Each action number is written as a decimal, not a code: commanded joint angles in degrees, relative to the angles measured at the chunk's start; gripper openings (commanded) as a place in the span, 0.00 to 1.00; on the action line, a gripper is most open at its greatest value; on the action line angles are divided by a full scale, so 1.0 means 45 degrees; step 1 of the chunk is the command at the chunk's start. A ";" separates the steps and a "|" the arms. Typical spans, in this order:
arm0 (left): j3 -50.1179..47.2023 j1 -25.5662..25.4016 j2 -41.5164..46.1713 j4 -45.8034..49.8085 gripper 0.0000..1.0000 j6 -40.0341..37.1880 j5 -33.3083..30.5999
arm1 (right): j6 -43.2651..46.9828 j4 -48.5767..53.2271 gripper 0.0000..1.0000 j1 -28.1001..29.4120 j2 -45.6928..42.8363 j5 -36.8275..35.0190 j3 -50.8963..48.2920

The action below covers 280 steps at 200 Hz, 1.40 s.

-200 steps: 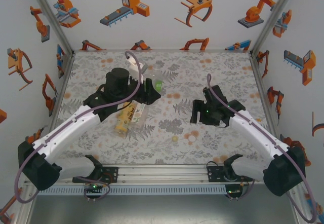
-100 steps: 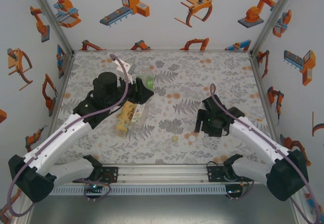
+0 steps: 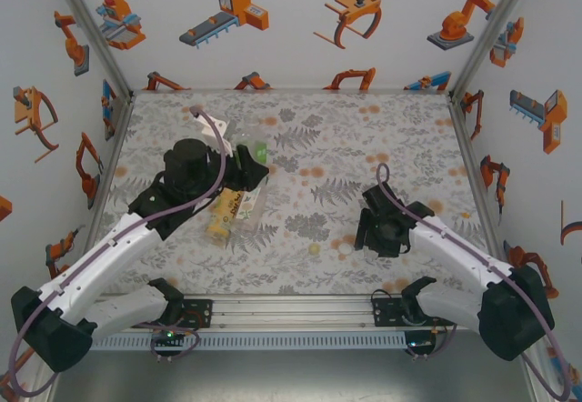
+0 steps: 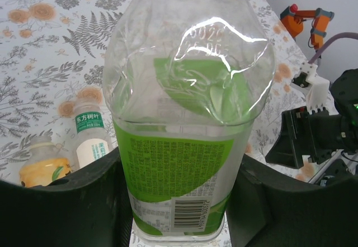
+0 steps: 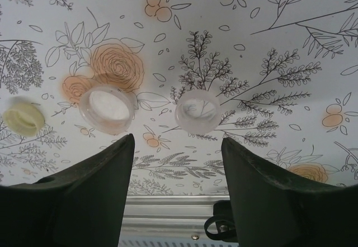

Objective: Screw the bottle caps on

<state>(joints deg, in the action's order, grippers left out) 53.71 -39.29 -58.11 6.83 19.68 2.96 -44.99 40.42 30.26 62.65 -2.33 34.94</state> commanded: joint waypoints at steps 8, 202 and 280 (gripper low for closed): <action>-0.0157 0.0059 0.0270 -0.0556 0.00 0.0294 -0.0445 | -0.0410 -0.0544 0.55 0.0072 -0.0231 -0.0371 -0.0273; 0.0195 0.0060 -0.0254 -0.0521 0.00 0.0555 -0.0172 | -0.0343 -0.0656 0.46 0.0073 -0.0742 -0.0849 -0.0628; 0.0135 0.0061 -0.0271 -0.0448 0.00 0.0699 -0.0202 | -0.0378 -0.0989 0.46 0.0072 -0.0543 -0.0787 -0.0945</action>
<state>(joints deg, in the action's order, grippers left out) 53.65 -39.29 -59.53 5.76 21.78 1.96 -45.67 36.53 30.26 60.10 -5.23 31.73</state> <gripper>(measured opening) 0.524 0.459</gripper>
